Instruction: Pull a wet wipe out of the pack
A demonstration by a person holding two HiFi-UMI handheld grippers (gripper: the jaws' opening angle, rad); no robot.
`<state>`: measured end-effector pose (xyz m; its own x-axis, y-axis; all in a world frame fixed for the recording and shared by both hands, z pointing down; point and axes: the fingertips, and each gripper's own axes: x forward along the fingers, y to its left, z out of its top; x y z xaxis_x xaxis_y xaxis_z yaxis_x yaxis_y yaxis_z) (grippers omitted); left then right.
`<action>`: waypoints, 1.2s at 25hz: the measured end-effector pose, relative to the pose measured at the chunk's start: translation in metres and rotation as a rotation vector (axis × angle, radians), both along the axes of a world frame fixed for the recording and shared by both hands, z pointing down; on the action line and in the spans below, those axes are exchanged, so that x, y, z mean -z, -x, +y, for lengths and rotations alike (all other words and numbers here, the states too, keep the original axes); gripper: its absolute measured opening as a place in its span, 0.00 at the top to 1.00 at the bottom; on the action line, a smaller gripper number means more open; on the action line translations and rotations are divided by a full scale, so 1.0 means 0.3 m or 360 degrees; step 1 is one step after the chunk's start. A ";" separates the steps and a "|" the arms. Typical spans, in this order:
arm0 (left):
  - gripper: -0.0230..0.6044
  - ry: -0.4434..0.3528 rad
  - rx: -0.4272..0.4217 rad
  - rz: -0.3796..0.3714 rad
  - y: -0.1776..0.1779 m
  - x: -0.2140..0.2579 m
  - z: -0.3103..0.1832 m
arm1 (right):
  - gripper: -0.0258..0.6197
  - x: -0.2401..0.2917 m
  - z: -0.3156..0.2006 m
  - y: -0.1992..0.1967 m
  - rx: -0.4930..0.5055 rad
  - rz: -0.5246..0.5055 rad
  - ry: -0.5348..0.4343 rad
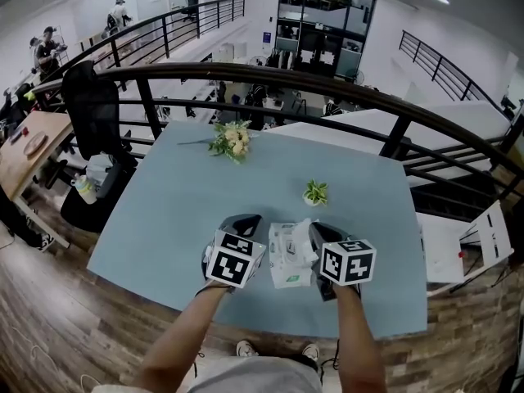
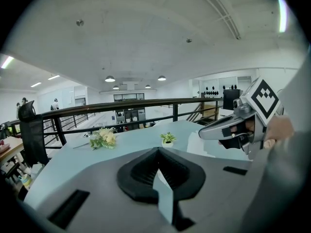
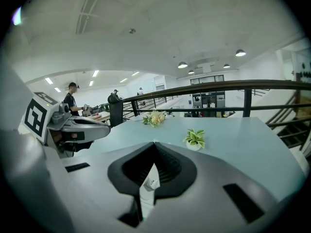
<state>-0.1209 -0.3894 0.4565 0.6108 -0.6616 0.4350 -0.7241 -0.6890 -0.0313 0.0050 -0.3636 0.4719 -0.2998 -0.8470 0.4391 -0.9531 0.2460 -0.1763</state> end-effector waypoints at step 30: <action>0.97 -0.0093 0.0113 0.0095 0.111 0.049 0.007 | 0.95 0.245 0.103 -0.133 -0.0232 0.0191 -0.0399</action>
